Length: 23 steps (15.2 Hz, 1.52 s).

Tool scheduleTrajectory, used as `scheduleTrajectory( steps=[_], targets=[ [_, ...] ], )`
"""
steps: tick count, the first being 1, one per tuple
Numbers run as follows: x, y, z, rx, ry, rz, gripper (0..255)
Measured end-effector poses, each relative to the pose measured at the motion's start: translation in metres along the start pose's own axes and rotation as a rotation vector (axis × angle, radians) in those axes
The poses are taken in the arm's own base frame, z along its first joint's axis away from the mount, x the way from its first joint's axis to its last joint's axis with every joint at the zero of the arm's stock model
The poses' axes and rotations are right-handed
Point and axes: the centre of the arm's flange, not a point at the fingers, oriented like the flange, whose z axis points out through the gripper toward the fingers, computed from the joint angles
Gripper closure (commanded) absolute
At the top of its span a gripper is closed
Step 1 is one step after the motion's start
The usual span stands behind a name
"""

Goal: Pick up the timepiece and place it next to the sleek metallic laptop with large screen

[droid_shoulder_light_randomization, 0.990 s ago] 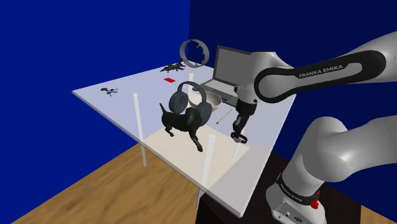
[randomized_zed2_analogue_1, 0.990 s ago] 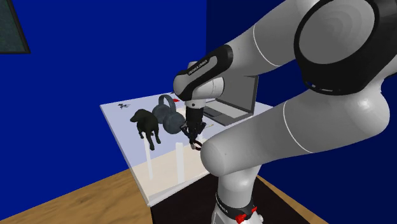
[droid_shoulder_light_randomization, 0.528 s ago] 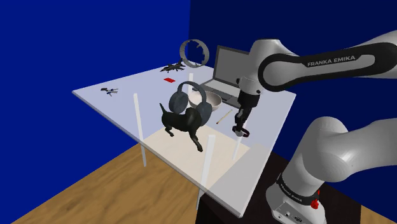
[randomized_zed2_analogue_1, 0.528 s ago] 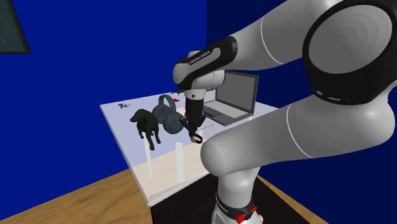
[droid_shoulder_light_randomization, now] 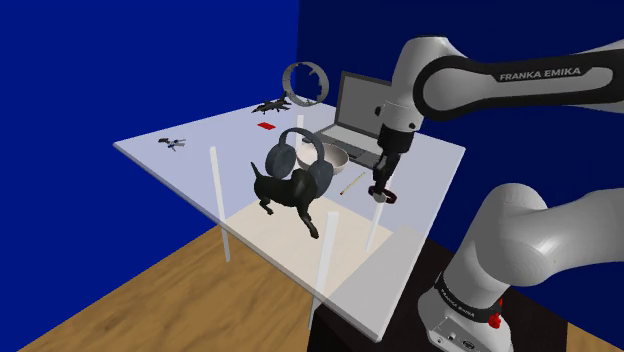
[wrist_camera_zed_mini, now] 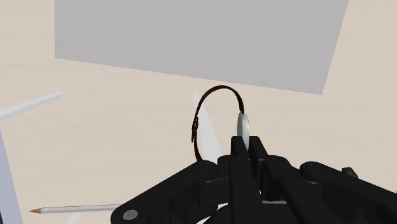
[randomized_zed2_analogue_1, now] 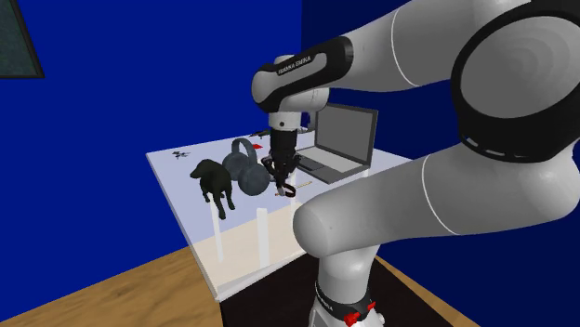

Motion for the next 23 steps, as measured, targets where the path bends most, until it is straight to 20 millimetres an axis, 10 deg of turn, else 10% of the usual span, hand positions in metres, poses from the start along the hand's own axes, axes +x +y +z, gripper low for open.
scheduleTrajectory(
  steps=[23],
  targets=[
    [-0.003, -0.012, -0.119, 0.000, 0.000, 0.000, 255]
  ],
)
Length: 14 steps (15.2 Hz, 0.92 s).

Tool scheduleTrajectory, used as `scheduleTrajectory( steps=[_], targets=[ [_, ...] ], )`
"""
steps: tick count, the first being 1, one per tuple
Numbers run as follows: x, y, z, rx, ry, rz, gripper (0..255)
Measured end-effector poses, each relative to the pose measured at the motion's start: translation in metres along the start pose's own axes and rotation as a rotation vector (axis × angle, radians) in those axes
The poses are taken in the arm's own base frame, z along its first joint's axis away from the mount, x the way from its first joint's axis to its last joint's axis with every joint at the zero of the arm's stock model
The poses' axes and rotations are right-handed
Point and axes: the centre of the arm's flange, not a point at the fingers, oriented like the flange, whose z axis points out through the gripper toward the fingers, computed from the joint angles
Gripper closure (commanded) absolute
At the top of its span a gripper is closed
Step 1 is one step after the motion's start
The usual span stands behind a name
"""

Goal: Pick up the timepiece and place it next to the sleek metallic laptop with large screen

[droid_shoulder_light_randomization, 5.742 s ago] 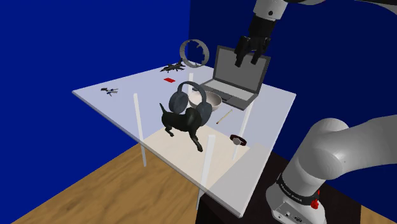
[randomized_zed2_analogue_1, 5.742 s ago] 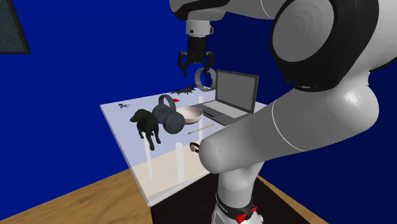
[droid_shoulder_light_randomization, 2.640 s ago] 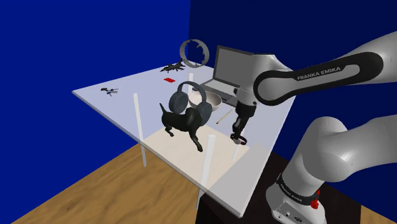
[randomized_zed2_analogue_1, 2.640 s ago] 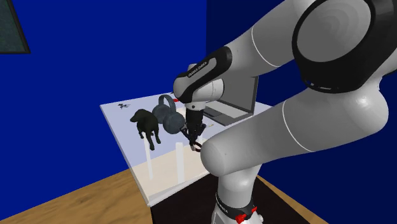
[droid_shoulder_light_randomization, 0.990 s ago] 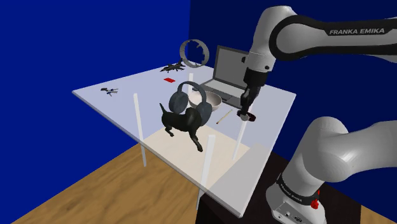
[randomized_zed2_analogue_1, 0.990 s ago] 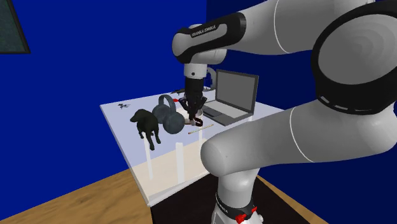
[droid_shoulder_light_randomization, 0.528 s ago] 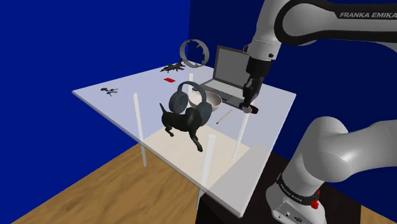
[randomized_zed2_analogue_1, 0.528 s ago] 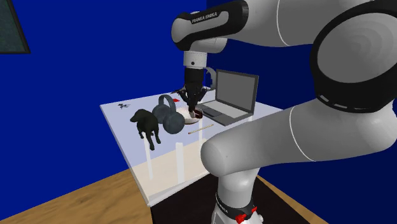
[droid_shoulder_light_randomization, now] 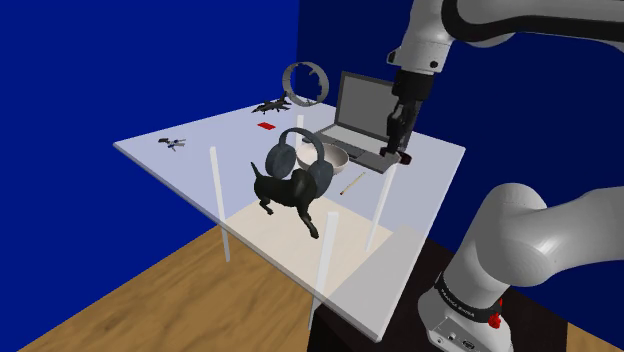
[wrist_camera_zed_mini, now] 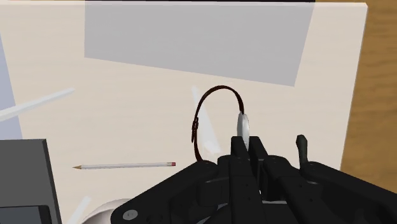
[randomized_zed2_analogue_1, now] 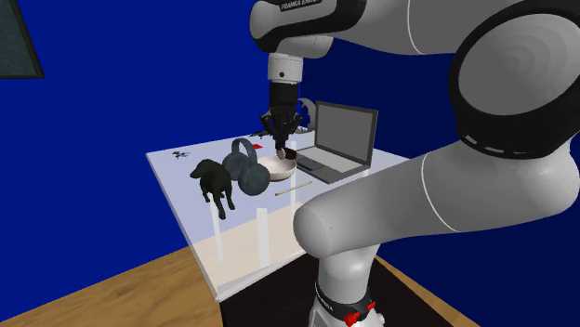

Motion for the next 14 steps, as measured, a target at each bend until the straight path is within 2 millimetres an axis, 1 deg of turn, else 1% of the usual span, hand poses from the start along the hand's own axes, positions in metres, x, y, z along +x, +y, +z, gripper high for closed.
scheduleTrajectory(
  steps=[14],
  targets=[
    [-0.002, -0.010, -0.076, 0.000, 0.000, 0.000, 255]
  ],
)
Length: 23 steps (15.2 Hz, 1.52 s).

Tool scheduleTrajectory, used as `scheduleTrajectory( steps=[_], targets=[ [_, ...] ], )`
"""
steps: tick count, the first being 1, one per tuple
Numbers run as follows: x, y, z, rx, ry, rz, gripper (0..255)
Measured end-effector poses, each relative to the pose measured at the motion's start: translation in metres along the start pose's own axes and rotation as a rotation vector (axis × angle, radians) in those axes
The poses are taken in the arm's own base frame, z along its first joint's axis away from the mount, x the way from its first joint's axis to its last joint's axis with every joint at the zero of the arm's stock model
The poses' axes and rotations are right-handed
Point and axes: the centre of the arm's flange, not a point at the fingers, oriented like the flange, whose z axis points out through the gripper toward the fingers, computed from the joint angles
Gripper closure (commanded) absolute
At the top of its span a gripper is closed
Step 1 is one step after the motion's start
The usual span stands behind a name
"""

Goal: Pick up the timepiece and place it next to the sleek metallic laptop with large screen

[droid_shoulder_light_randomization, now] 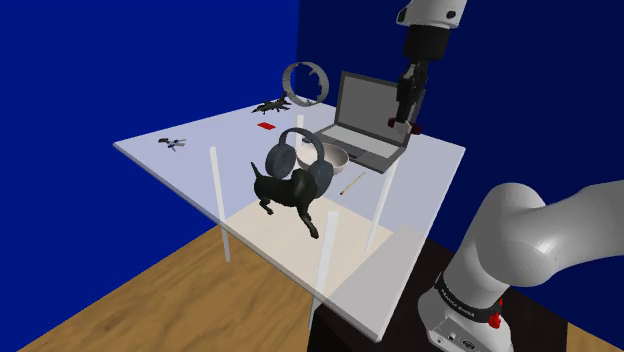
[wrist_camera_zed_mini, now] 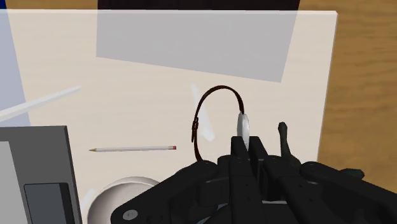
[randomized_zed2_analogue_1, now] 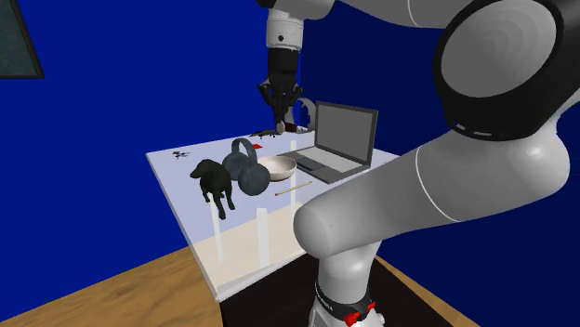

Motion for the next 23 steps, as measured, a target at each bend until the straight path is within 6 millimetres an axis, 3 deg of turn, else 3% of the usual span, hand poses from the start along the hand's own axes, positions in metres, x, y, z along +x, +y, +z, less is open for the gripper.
scheduleTrajectory(
  steps=[11, 14, 23],
  targets=[
    [0.000, -0.005, -0.057, 0.000, 0.000, 0.000, 255],
    [0.001, 0.020, -0.063, 0.000, 0.000, 0.000, 255],
    [-0.002, 0.138, -0.076, 0.001, 0.000, 0.001, 255]
  ],
)
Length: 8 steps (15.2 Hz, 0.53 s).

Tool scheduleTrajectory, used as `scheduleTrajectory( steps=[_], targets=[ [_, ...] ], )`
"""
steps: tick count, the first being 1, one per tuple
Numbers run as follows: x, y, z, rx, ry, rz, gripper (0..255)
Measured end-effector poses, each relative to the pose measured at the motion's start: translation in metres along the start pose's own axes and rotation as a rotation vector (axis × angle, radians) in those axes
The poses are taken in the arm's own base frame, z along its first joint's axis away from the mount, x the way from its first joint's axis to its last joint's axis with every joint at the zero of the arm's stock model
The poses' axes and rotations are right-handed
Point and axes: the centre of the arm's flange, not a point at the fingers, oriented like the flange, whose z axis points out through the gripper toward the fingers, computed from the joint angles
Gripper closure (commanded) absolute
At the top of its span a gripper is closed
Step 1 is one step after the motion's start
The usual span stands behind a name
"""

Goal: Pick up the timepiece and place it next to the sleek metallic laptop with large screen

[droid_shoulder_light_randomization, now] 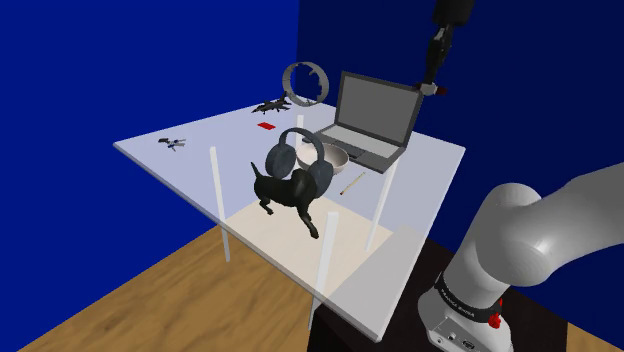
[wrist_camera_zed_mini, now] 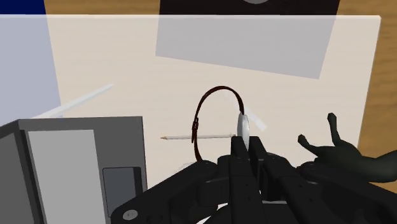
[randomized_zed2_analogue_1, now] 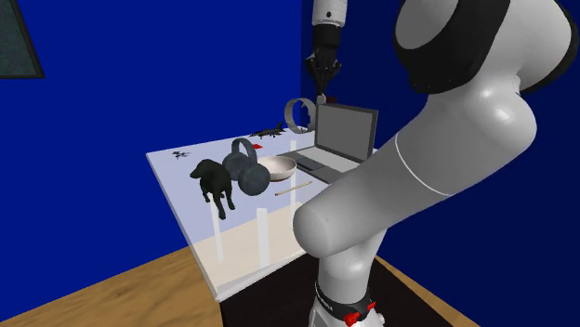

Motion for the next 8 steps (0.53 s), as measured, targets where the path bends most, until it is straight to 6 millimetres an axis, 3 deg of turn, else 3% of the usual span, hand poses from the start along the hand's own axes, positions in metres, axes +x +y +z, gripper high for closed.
scheduleTrajectory(
  steps=[8],
  targets=[
    [0.000, 0.106, -0.012, 0.000, -0.001, 0.000, 255]
  ],
)
